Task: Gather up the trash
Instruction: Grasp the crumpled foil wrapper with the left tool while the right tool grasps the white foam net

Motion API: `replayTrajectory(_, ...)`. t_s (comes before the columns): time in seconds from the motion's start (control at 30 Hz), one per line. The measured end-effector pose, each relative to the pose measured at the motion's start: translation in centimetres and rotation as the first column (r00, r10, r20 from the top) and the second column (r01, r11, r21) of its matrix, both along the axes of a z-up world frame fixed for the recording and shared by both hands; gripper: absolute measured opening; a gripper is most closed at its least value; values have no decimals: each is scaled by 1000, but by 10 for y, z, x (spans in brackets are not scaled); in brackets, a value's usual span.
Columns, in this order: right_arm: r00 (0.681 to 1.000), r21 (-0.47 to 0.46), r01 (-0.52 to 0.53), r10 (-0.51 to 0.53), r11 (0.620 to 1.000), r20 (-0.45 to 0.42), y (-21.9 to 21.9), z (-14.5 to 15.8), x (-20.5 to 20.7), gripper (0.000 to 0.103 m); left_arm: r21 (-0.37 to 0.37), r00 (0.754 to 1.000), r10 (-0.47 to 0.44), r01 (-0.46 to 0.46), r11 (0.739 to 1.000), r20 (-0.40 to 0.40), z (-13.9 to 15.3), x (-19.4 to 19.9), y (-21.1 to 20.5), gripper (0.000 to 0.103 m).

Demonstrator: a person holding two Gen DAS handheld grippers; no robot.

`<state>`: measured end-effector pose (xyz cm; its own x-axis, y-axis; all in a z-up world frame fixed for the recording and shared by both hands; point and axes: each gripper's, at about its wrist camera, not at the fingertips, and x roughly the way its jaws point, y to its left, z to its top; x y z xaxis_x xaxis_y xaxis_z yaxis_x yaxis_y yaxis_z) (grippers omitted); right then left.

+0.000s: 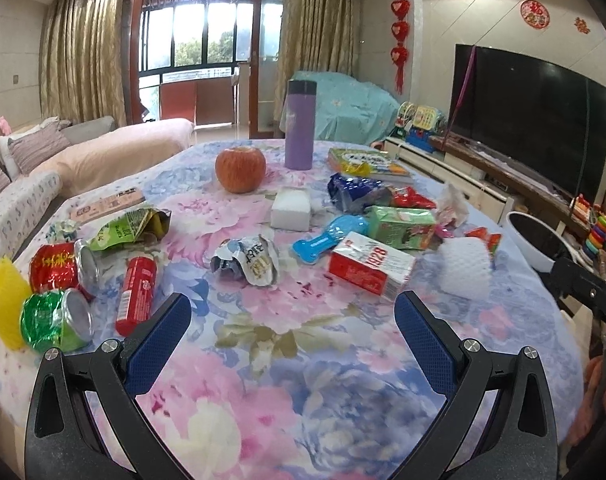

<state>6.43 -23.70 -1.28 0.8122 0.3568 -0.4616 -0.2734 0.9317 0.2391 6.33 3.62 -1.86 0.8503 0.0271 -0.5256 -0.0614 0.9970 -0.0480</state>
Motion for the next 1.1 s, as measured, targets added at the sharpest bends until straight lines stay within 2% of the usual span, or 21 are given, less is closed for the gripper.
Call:
replayTrajectory(0.2, 997, 22, 3, -1, 1000, -77, 0, -16, 29, 102, -18, 998, 24, -25, 1000, -57, -12, 34, 16, 103)
replayTrajectory(0.43, 988, 4, 12, -11, 1000, -153, 2, -34, 59, 99, -22, 989, 54, -57, 998, -135, -29, 80, 31, 103)
replayTrajectory(0.5, 984, 2, 15, -14, 1000, -178, 2, -40, 67, 95, -21, 987, 58, -61, 998, -150, -32, 88, 32, 103)
replayTrajectory(0.63, 973, 5, 9, -7, 1000, -230, 4, -51, 79, 74, -28, 980, 54, -60, 998, -192, -41, 107, 36, 97)
replayTrajectory(0.67, 970, 8, 4, -2, 1000, -241, 4, -53, 80, 70, -39, 978, 46, -55, 998, -203, -43, 110, 37, 90)
replayTrajectory(0.7, 969, 10, -1, 4, 1000, -248, 5, -55, 81, 61, -55, 975, 33, -46, 997, -218, -46, 114, 38, 84)
replayTrajectory(0.77, 966, 16, -17, 21, 1000, -258, 6, -59, 84, 42, -80, 972, 13, -32, 996, -234, -50, 119, 40, 56)
replayTrajectory(0.8, 966, 16, -19, 23, 1000, -258, 5, -59, 86, 39, -100, 970, -9, -16, 995, -243, -52, 121, 41, 40)
replayTrajectory(0.83, 966, 14, -21, 24, 1000, -257, 5, -59, 86, 32, -111, 968, -24, -4, 994, -248, -53, 121, 40, 34)
replayTrajectory(0.87, 967, 17, -26, 29, 1000, -255, 5, -59, 87, 31, -116, 969, -32, 4, 993, -246, -53, 120, 40, 22)
replayTrajectory(0.9, 967, 19, -32, 36, 999, -252, 4, -59, 86, 31, -117, 969, -40, 12, 993, -242, -53, 119, 38, 15)
replayTrajectory(1.1, 972, 5, -64, 64, 998, -224, 6, -53, 79, 25, -88, 977, -46, 28, 996, -208, -45, 103, 29, 10)
